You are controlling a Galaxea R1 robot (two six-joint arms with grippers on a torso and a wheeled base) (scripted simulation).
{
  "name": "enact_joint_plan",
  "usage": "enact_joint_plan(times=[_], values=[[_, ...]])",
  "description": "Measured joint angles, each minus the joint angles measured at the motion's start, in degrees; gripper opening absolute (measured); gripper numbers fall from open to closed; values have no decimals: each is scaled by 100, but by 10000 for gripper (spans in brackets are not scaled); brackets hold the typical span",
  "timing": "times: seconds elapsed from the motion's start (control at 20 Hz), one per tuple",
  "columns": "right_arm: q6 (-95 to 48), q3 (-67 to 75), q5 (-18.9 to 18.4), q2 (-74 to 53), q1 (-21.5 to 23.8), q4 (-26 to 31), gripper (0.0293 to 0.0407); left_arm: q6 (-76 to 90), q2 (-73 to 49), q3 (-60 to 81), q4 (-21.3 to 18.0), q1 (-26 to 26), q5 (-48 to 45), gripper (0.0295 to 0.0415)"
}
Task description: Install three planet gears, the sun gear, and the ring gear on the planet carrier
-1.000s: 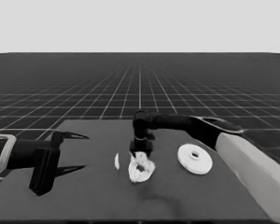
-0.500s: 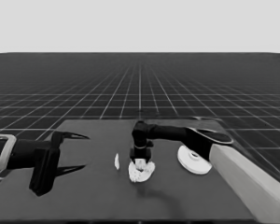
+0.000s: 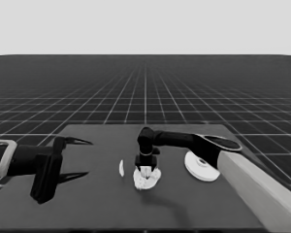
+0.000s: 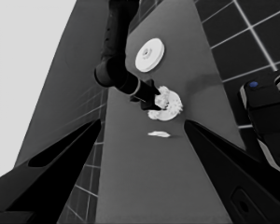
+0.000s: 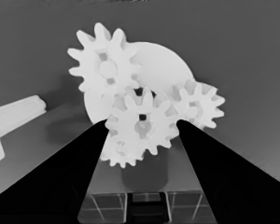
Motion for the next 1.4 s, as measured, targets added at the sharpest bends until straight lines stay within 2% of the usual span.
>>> enact_joint_plan(times=[1.4], values=[[1676, -1, -1, -1, -8, 0, 309, 0, 0, 0, 0, 0, 0, 385]])
